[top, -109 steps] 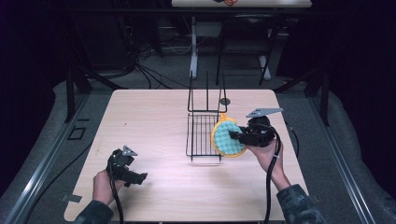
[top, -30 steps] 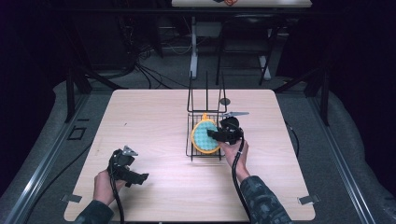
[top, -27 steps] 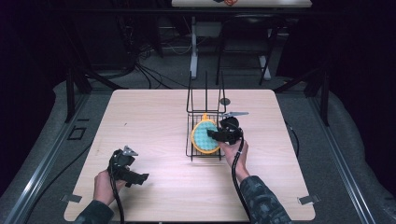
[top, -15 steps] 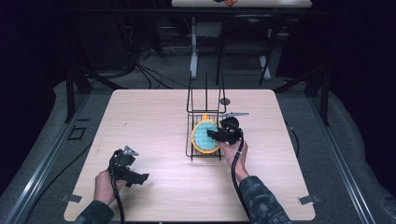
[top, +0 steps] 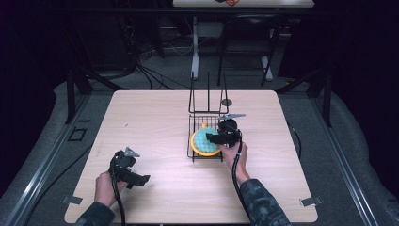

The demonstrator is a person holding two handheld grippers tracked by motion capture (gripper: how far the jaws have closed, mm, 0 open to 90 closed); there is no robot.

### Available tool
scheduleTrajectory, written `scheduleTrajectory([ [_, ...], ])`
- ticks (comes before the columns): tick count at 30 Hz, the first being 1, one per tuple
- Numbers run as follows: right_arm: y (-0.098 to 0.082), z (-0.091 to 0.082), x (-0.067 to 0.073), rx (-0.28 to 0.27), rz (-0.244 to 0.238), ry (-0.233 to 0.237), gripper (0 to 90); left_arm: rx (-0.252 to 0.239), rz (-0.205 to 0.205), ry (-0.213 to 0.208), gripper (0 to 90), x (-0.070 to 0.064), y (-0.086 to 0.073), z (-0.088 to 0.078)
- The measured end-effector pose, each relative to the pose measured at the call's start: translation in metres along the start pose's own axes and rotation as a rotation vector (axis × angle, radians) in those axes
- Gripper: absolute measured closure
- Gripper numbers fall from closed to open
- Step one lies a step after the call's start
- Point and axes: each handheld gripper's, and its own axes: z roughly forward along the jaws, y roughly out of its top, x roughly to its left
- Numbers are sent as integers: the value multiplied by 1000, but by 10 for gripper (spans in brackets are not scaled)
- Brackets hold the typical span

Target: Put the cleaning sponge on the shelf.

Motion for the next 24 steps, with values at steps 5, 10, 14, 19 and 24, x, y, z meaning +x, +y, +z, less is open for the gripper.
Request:
scheduleTrajectory([
  [5,1,-4,2,5,-11,6,311,1,3,-4,16,0,0,0],
  [10,3,-14,2,1,-21,26,248,1,1,-4,17,-1,0,0],
  [14,6,-30,3,-13,-36,45,197,-4,-4,2,17,0,0,0],
  [19,6,-54,8,-44,-73,40,152,-7,0,4,17,-1,0,-2],
  [24,5,-75,12,-47,-102,62,131,-11,-2,9,17,-1,0,-3],
])
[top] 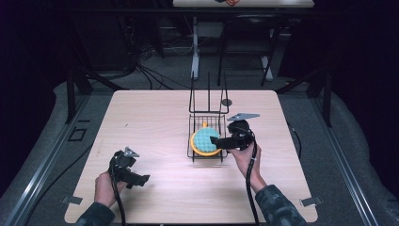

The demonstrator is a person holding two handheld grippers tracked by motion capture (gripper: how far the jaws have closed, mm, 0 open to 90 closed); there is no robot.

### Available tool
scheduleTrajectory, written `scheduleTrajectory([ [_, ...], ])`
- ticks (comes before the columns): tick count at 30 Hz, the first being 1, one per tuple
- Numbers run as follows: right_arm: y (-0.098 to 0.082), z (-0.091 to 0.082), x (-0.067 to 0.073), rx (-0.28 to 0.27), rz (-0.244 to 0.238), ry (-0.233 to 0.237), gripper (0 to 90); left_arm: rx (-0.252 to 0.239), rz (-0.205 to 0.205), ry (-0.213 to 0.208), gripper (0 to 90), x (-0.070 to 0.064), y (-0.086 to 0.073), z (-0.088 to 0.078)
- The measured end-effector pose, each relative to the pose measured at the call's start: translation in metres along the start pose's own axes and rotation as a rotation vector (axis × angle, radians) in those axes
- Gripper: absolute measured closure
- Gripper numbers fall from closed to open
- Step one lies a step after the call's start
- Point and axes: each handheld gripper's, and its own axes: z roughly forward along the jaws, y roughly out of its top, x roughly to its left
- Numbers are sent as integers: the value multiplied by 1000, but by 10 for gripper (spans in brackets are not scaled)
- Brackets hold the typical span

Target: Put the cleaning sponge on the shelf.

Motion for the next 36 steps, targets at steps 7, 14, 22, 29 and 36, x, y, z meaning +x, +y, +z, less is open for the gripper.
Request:
scheduleTrajectory([
  [7,-4,-32,1,17,-42,-13,95,2,-1,-2,18,0,-1,-1],
  [14,-18,-61,-6,31,-49,-46,85,-2,4,1,18,-1,-2,-1],
  [22,-40,-90,-19,37,-39,-88,77,0,2,3,18,-1,-2,-1],
  [29,-65,-109,-36,41,4,-135,68,0,2,1,18,-1,-2,-1],
  [36,-98,-117,-58,76,59,-178,57,4,4,1,19,-2,-3,-1],
])
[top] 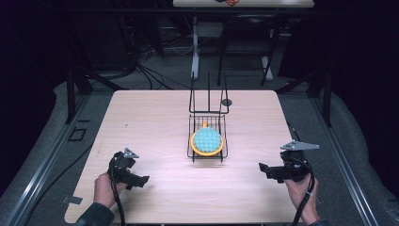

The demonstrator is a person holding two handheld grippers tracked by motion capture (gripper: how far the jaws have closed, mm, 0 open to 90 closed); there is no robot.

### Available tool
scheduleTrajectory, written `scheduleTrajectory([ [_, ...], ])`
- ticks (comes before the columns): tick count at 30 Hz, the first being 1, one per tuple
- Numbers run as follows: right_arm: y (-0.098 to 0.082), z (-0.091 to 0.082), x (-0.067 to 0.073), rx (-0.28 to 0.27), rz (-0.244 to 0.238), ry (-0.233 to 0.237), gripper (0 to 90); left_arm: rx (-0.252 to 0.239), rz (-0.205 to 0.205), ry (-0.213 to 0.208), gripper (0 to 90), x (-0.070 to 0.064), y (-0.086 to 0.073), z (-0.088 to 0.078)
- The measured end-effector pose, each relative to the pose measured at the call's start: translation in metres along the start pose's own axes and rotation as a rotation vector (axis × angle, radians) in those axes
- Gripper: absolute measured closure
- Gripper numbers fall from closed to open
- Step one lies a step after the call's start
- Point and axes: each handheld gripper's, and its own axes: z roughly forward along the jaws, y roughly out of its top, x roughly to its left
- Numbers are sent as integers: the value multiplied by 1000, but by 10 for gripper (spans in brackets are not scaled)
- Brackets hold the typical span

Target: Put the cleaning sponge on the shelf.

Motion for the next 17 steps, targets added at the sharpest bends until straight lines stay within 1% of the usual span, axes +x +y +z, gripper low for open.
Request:
scheduleTrajectory([
  [1,0,0,0,0,0,0,57,0,0,0,19,0,0,0],
  [2,-8,2,-7,8,26,5,57,1,3,0,19,-1,1,0],
  [3,-12,4,-9,29,32,-6,57,-2,4,1,19,-1,1,0],
  [5,-17,9,-14,48,41,-1,55,0,4,0,19,-1,2,0],
  [7,-20,15,-18,84,45,8,55,3,4,2,20,-1,2,1],
  [8,-19,16,-20,88,39,12,55,7,5,5,20,-1,2,2],
  [9,-19,17,-19,93,54,22,56,16,8,18,22,-1,2,2],
  [10,-18,18,-19,95,46,26,56,26,16,26,24,-1,2,3],
  [12,-16,19,-17,104,31,31,57,29,18,22,24,-1,3,4],
  [13,-16,20,-16,103,28,33,57,27,19,21,24,-2,3,4],
  [14,-17,21,-15,114,24,32,57,22,18,19,24,-1,3,3],
  [17,-18,25,-14,131,14,51,80,17,10,16,24,0,3,2],
])
